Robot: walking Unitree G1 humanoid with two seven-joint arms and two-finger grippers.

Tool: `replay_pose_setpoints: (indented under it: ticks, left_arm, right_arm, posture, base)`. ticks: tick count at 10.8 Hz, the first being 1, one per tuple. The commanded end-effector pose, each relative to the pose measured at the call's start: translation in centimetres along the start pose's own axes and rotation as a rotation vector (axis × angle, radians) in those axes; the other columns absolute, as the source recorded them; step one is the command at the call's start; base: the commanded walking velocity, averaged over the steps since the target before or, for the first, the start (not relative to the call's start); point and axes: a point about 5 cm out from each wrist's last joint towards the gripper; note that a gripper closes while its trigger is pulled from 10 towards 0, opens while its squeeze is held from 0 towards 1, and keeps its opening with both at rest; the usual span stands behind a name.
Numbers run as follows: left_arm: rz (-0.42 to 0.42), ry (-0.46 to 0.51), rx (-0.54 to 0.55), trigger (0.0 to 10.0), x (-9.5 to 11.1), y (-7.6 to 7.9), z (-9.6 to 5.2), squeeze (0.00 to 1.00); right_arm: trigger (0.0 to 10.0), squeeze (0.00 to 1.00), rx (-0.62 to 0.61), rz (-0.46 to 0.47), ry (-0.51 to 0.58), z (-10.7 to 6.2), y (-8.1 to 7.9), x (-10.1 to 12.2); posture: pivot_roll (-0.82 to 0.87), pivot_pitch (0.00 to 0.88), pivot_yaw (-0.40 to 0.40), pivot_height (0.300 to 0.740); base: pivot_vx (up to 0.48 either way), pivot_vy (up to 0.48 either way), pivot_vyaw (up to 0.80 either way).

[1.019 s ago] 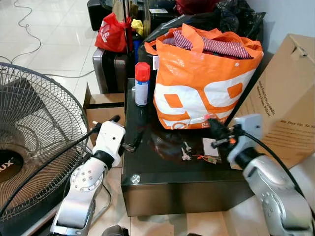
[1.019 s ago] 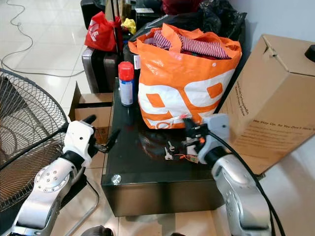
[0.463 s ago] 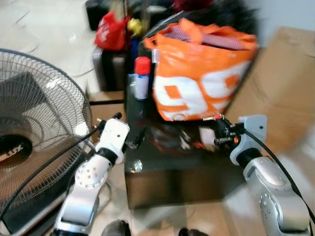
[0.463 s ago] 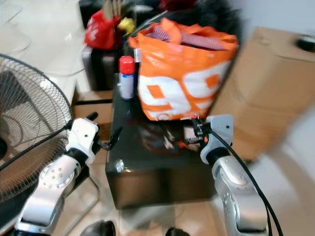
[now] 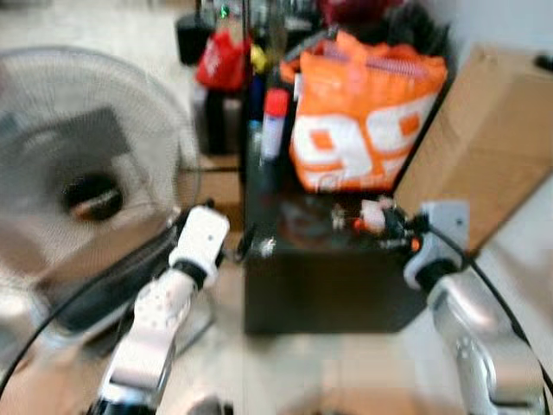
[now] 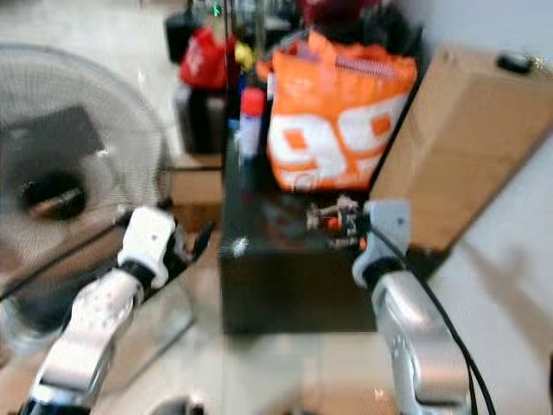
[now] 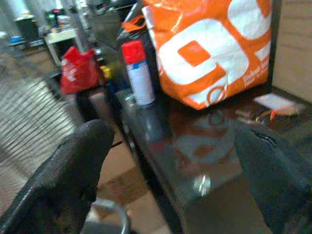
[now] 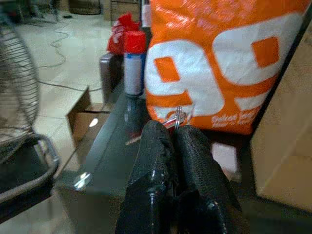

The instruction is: Hang keys on a hook

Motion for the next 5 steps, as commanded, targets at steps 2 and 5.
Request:
replay_pose_setpoints:
  ticks: [2, 5]
  left_arm:
    - [0.006, 0.001, -0.005, 10.0, -0.09, 0.42, 0.26, 0.00]
    - [0.006, 0.017, 0.002, 10.0, 0.27, 0.50, 0.62, 0.00]
  right_arm:
    - [10.0, 0.00, -0.034, -0.012, -0.016, 0.06, 0.72, -0.03]
    - [10.0, 0.00, -0.085, -0.016, -0.036, 0.24, 1.32, -0.10]
  posture:
    - [-0.06, 0.000, -0.021, 0.740]
    - [-0.06, 0.000, -0.012, 0.740]
  base:
    - [0.000, 0.000, 0.00]
    - [0.000, 0.000, -0.80]
Point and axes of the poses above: a point about 5 cm out from each wrist's last joint towards the gripper, its own z axis pointing out of the wrist towards the gripper, its own x axis along the axis of the wrist's last joint, y = z × x, and after that the axes turned 10 degrees about -z, right-handed
